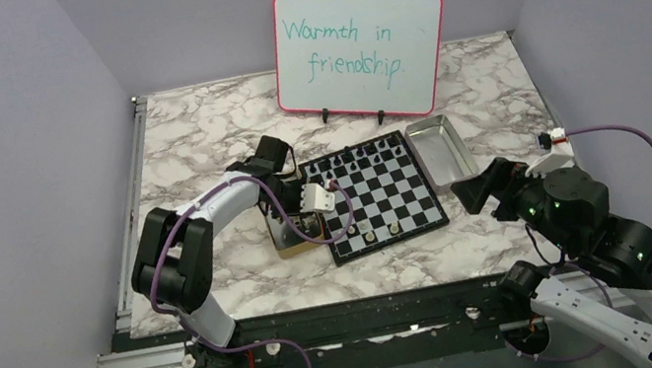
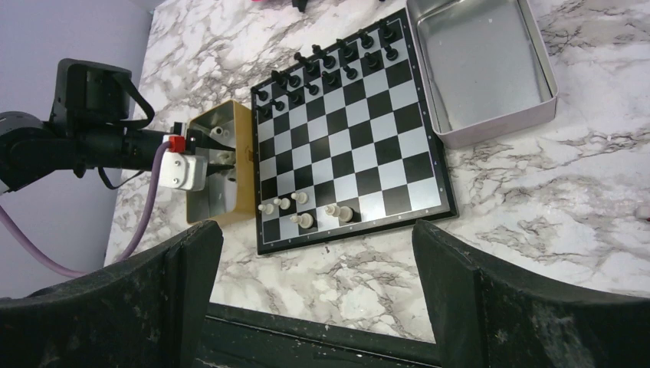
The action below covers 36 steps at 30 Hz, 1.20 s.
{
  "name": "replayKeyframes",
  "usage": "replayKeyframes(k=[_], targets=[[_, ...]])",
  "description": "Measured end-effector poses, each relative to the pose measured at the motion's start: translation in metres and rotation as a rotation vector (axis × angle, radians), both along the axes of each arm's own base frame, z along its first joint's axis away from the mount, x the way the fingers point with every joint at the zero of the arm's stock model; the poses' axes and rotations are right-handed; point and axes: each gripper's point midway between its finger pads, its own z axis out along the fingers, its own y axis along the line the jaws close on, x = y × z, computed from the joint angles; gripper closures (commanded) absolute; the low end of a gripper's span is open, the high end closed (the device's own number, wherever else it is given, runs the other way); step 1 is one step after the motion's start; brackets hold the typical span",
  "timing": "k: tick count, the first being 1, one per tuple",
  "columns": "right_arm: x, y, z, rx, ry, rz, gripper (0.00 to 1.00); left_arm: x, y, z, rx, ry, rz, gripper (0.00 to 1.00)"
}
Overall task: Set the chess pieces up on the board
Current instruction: Pick up the chess piece from the storage box.
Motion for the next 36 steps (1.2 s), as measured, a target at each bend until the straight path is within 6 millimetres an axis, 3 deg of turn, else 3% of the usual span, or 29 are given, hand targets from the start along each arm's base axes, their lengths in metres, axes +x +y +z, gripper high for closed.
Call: replayKeyframes(k=[20, 25, 36], targets=[[-0.003, -0.013, 0.001, -0.005, -0.021, -0.046, 0.0, 0.011, 0.007, -0.015, 0.055, 0.0, 0.002, 0.71], [-0.003, -0.014, 0.001, -0.005, -0.023, -0.046, 0.0, 0.011, 0.008, -0.016, 0.062, 0.002, 0.008, 0.82], [-0.005, -0.015, 0.004, 0.004, -0.033, -0.046, 0.0, 0.004, 0.015, -0.014, 0.081, 0.035, 0.069, 0.93]])
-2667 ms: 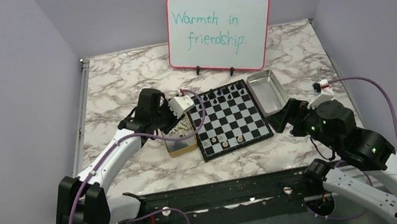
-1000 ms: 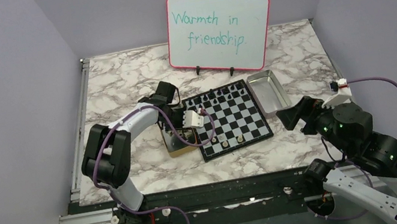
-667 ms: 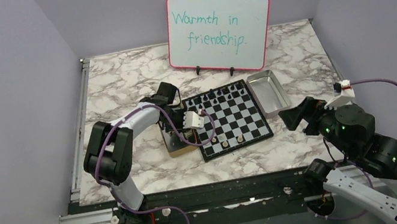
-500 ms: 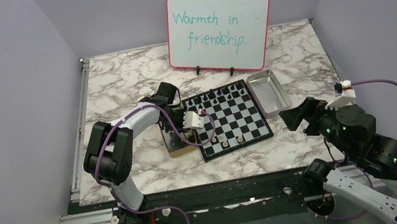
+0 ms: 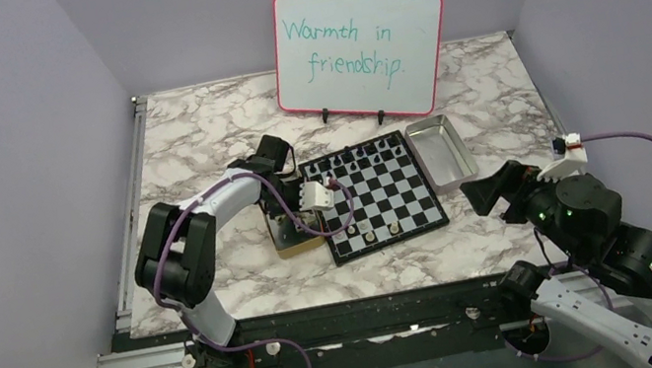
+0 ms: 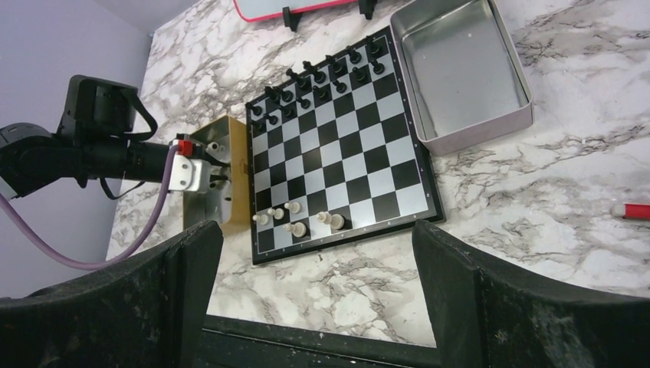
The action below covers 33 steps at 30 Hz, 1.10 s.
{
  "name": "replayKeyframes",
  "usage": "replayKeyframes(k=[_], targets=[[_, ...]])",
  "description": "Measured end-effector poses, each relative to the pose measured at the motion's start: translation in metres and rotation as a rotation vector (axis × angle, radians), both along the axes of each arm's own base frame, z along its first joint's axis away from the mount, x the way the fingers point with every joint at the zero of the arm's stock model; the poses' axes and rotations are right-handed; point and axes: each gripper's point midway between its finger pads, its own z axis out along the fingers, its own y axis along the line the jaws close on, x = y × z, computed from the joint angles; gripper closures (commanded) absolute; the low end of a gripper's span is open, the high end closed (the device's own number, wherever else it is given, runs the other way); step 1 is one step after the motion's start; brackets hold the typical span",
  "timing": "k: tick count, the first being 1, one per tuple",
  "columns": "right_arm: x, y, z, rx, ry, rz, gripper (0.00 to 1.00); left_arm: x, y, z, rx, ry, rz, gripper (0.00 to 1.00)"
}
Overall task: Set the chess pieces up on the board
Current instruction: Pick up the chess piece from the storage box, then place the chess piece on the chessboard.
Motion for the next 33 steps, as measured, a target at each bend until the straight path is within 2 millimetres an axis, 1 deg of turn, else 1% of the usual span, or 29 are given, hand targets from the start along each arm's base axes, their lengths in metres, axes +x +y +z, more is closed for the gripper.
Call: replayKeyframes(k=[3, 12, 17, 20, 22, 23, 26, 27, 28, 29, 33], targets=[[0.0, 0.0, 0.0, 0.001, -0.001, 0.0, 0.0, -0.002, 0.001, 0.006, -0.005, 0.001, 0.023, 0.94], [-0.002, 0.0, -0.004, -0.008, 0.014, 0.004, 0.0, 0.003, -0.004, 0.041, -0.074, -0.026, 0.146, 0.95], [0.0, 0.011, -0.006, -0.005, 0.034, 0.045, 0.05, 0.004, -0.015, 0.061, -0.154, -0.006, 0.23, 0.95], [0.005, 0.025, -0.01, -0.001, 0.058, 0.089, 0.11, 0.0, -0.023, 0.075, -0.224, 0.021, 0.275, 0.95], [0.008, 0.037, -0.017, -0.005, 0.089, 0.127, 0.15, -0.002, -0.029, 0.084, -0.272, 0.034, 0.296, 0.95], [0.01, 0.043, -0.021, -0.007, 0.106, 0.145, 0.2, -0.003, -0.034, 0.091, -0.307, 0.043, 0.31, 0.95], [0.018, 0.063, -0.033, -0.018, 0.161, 0.199, 0.44, -0.005, -0.044, 0.108, -0.392, 0.061, 0.345, 0.95], [0.021, 0.07, -0.035, -0.017, 0.172, 0.215, 0.5, -0.005, -0.047, 0.113, -0.421, 0.063, 0.348, 0.95], [0.025, 0.077, -0.036, -0.014, 0.182, 0.232, 0.54, -0.007, -0.05, 0.118, -0.447, 0.069, 0.357, 0.95], [0.028, 0.084, -0.037, -0.009, 0.189, 0.248, 0.56, -0.01, -0.052, 0.122, -0.47, 0.076, 0.361, 0.95], [0.042, 0.115, -0.043, 0.02, 0.221, 0.327, 0.56, -0.021, -0.06, 0.134, -0.556, 0.113, 0.366, 0.95]])
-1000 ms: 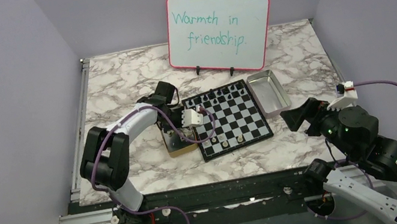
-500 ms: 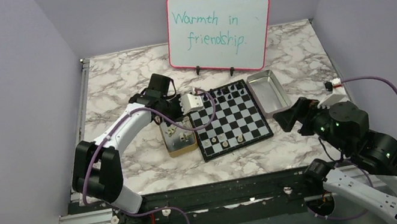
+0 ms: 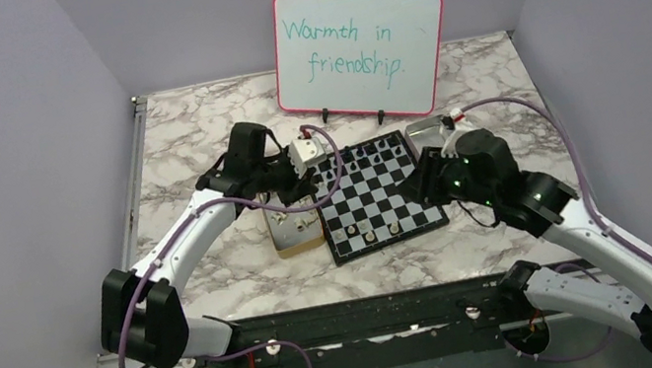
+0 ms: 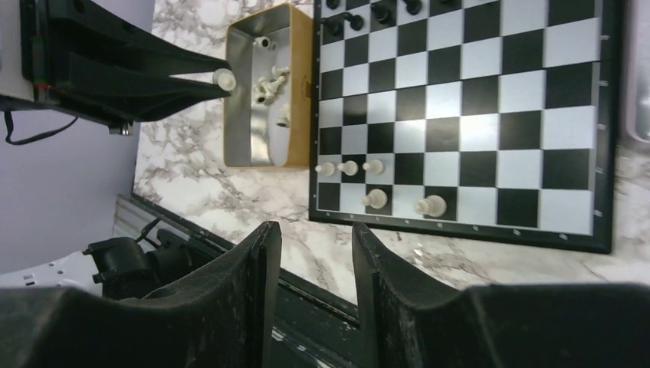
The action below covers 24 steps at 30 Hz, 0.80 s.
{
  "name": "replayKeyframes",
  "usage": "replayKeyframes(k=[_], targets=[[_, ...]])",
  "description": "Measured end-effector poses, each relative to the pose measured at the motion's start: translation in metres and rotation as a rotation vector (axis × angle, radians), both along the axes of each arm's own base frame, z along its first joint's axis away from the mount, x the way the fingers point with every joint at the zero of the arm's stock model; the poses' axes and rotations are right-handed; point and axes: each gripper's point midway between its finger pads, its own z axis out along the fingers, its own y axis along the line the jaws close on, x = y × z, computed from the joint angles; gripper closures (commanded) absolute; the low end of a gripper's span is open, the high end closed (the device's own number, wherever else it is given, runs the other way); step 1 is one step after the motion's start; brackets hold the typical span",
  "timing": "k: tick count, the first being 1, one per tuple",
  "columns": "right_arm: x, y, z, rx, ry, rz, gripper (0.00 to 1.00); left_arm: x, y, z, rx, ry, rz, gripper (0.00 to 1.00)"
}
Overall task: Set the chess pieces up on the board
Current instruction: Place the chess piece on the chessboard.
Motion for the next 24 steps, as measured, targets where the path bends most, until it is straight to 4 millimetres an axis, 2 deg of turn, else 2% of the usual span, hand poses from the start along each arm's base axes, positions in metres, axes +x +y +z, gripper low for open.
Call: replayKeyframes(k=[7, 12, 19, 24], targets=[[0.024, 0.05, -0.02, 0.06, 0.079, 0.098, 0.53, -0.022, -0.009, 0.005, -0.116, 0.078, 0.0, 0.94], [0.038, 0.076, -0.027, 0.096, 0.111, 0.144, 0.52, -0.032, -0.013, 0.011, -0.178, 0.103, 0.002, 0.94], [0.05, 0.103, -0.033, 0.133, 0.133, 0.212, 0.49, -0.037, -0.015, 0.008, -0.22, 0.134, 0.013, 0.94], [0.051, 0.115, -0.028, 0.167, 0.121, 0.253, 0.47, -0.039, -0.018, 0.009, -0.25, 0.143, 0.016, 0.94]])
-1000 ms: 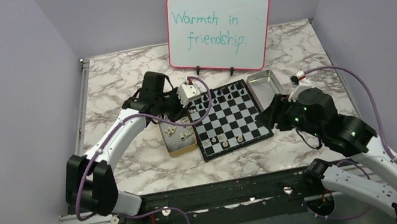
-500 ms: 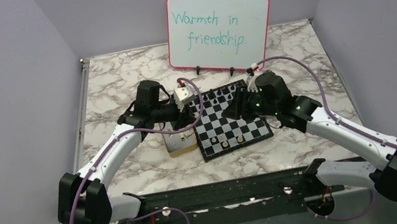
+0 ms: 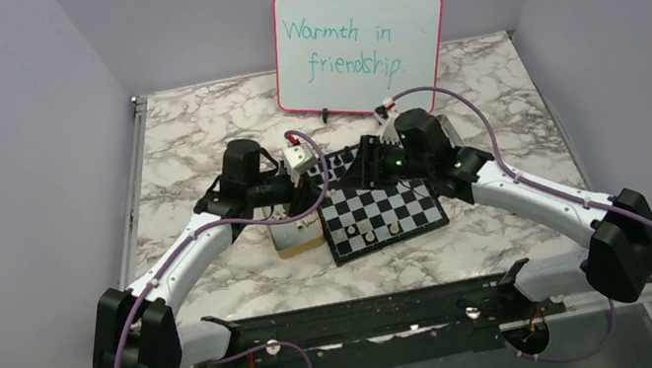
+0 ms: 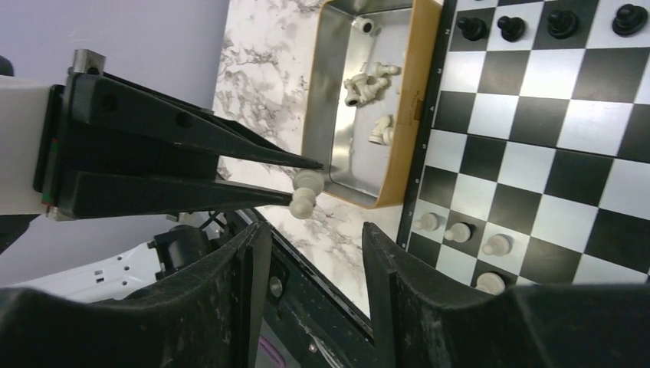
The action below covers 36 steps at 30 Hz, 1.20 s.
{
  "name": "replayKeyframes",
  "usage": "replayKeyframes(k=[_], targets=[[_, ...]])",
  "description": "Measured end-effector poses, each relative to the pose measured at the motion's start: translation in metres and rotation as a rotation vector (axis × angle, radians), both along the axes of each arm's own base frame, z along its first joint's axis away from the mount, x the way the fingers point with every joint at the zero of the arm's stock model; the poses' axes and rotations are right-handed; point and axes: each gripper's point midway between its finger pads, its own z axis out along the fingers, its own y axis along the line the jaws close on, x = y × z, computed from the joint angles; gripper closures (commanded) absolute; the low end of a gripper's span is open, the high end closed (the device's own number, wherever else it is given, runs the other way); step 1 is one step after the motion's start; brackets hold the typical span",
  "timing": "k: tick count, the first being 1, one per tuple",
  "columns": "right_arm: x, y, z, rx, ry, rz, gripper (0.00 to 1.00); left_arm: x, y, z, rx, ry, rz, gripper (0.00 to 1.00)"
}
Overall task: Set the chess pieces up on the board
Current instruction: Place the chess piece on the chessboard.
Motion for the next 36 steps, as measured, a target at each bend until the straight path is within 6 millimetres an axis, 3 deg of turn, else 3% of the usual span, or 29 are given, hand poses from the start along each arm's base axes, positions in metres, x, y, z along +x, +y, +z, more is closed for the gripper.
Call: replayKeyframes(k=[11, 21, 32, 36], targets=[[0.0, 0.017, -0.001, 0.013, 0.02, 0.036, 0.51, 0.002, -0.005, 0.006, -0.041, 0.006, 0.007, 0.94], [-0.002, 0.028, -0.01, -0.002, 0.044, 0.063, 0.64, 0.001, -0.006, 0.008, -0.052, 0.01, 0.005, 0.94], [-0.004, 0.031, -0.012, -0.008, 0.048, 0.073, 0.86, -0.001, -0.006, 0.005, -0.052, 0.013, 0.004, 0.93], [-0.003, 0.031, -0.012, -0.011, 0.043, 0.071, 0.88, -0.002, -0.005, 0.005, -0.052, 0.012, 0.004, 0.84]])
